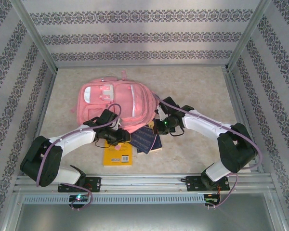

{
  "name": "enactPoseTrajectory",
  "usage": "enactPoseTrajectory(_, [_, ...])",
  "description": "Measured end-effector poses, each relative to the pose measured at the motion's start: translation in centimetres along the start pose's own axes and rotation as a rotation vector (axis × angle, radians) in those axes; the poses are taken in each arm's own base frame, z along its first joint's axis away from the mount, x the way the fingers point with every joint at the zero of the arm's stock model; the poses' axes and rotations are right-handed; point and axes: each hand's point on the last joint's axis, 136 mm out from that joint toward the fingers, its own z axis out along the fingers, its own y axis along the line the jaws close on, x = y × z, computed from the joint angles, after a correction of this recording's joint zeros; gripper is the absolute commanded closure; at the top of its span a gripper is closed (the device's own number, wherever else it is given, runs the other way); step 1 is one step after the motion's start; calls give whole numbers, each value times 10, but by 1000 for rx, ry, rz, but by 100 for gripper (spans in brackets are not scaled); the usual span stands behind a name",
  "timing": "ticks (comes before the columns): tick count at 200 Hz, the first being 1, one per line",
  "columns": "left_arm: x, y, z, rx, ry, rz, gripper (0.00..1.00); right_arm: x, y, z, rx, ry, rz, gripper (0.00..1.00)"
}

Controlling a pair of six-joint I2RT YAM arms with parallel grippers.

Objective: Pack the student bag

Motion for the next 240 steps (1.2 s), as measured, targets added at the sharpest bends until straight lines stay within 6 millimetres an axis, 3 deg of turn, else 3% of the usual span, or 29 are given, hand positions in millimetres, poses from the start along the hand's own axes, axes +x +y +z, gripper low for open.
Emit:
enactPoseTrajectory(36, [1, -12, -17, 39, -27, -37, 39, -2, 1, -15, -150, 0, 217, 100])
enactPoseTrajectory(83, [-28, -54, -65, 128, -122, -116, 41, -13, 25, -74, -366, -55, 462, 100])
enactPoseTrajectory(123, [-34, -68, -80, 174, -140, -268, 40, -21, 56, -125, -466, -134, 484, 100])
enactPoseTrajectory(184, [-44, -87, -98, 240, -160, -460, 34, -42, 87, -194, -578, -298, 459, 100])
enactPoseTrajectory(240, [-69, -125, -111, 407, -228, -511, 32, -65, 107, -224, -710, -413, 445, 100])
